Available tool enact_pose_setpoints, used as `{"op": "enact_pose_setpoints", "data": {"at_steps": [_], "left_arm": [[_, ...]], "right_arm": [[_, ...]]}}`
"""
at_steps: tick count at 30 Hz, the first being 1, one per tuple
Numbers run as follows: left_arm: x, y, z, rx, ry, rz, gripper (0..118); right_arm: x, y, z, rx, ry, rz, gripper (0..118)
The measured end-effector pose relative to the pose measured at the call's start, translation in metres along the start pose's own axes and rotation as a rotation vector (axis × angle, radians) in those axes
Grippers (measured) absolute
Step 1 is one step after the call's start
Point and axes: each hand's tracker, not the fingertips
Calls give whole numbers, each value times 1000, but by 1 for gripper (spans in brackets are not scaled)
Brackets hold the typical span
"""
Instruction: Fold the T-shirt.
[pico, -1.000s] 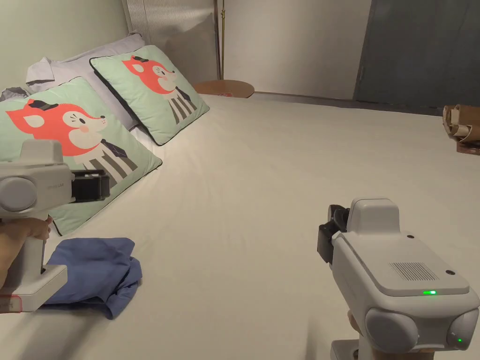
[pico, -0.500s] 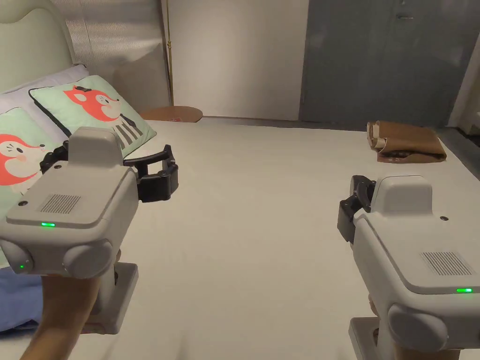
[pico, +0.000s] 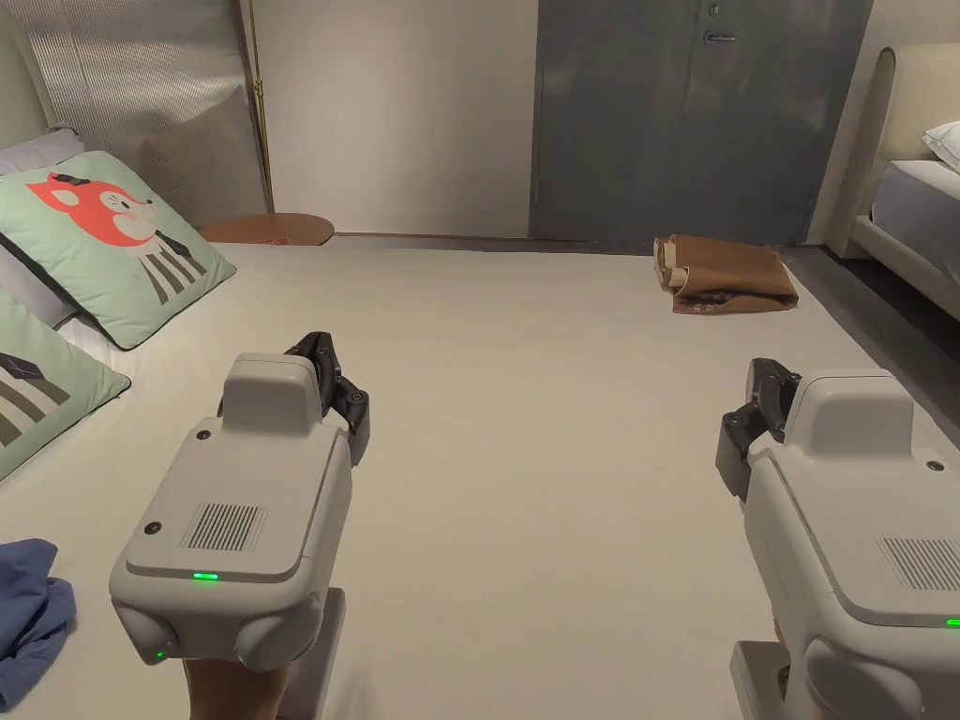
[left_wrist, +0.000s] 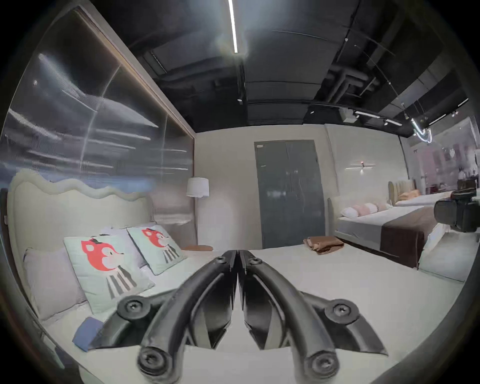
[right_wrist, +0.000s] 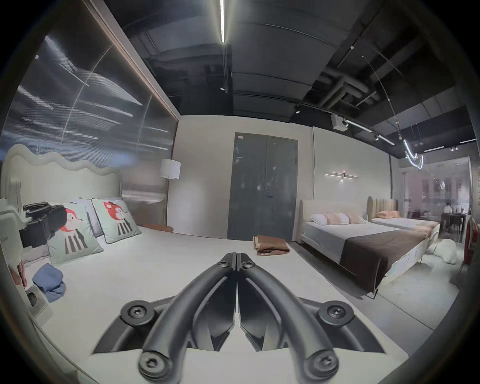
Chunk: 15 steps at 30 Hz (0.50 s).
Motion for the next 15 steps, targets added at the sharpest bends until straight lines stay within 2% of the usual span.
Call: {"op": "enact_pose_setpoints", "data": {"at_steps": [4,15], "left_arm": [[4,0,1,-11,8,-16,0],[1,-3,2,-36,-8,0,0]], "right_arm": [[4,-4,-4,-5,1,-19,0],[2,-3,-6,8,1,-4,0]]}}
